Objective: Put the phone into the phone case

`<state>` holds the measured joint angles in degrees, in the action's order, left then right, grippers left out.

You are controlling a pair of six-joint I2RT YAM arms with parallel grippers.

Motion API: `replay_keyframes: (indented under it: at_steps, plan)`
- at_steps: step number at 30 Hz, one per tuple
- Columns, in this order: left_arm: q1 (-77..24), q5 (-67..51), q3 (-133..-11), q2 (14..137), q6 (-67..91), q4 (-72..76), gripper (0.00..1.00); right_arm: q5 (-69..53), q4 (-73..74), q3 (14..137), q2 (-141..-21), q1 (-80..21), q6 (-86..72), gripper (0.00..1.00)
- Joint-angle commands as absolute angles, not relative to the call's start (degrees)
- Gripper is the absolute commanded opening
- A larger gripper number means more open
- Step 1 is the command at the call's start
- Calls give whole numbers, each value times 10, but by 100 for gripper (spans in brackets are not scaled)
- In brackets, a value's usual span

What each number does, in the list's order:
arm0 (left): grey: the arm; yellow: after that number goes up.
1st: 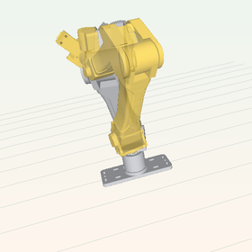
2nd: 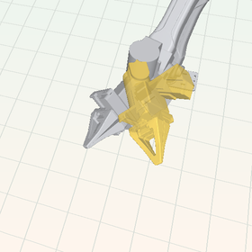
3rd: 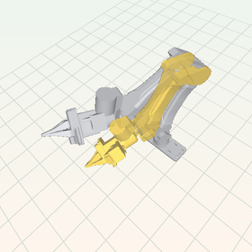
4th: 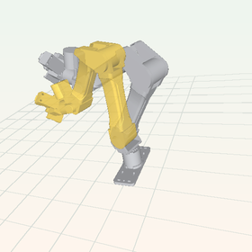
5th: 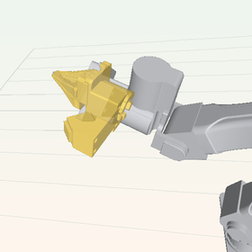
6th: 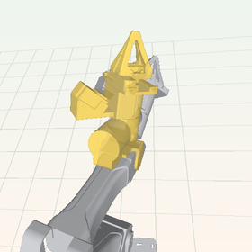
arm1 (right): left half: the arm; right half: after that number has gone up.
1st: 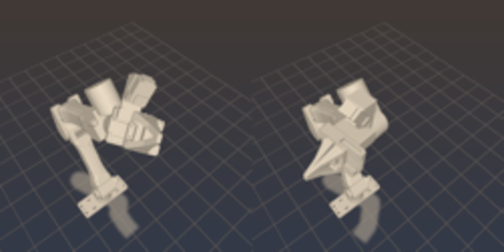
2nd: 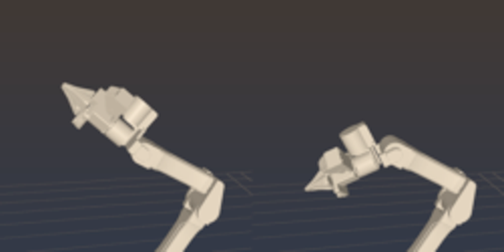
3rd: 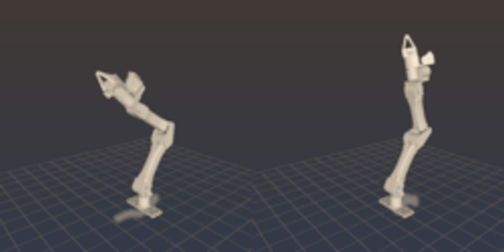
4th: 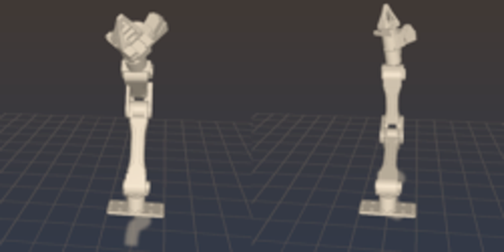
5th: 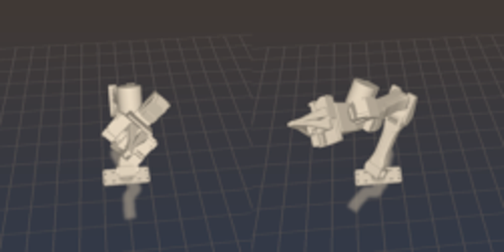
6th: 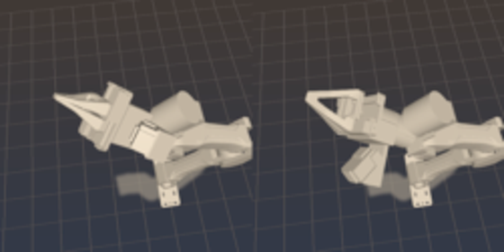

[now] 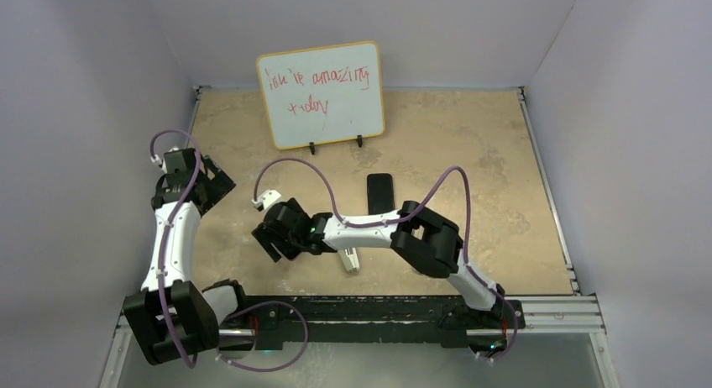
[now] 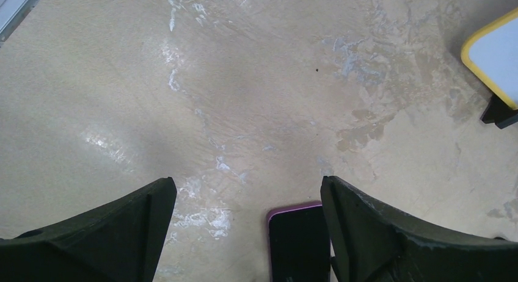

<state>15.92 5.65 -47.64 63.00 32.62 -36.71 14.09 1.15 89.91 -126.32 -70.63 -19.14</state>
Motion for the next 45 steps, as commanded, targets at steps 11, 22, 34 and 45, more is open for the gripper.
replay_keyframes:
  at_steps: [11, 22, 34, 45]
  plan:
    - [159, 9, -470, 643, 290, -330, 91, 232, 74, 920, -1298, -720, -182, 73]
    - [158, -52, -456, 649, 278, -303, 89, 277, 73, 908, -1269, -720, -178, 58]
    - [158, -64, -459, 667, 277, -302, 89, 250, 78, 925, -1295, -721, -157, 86]
    - [159, -63, -464, 673, 277, -309, 90, 209, 61, 911, -1304, -721, -164, 79]
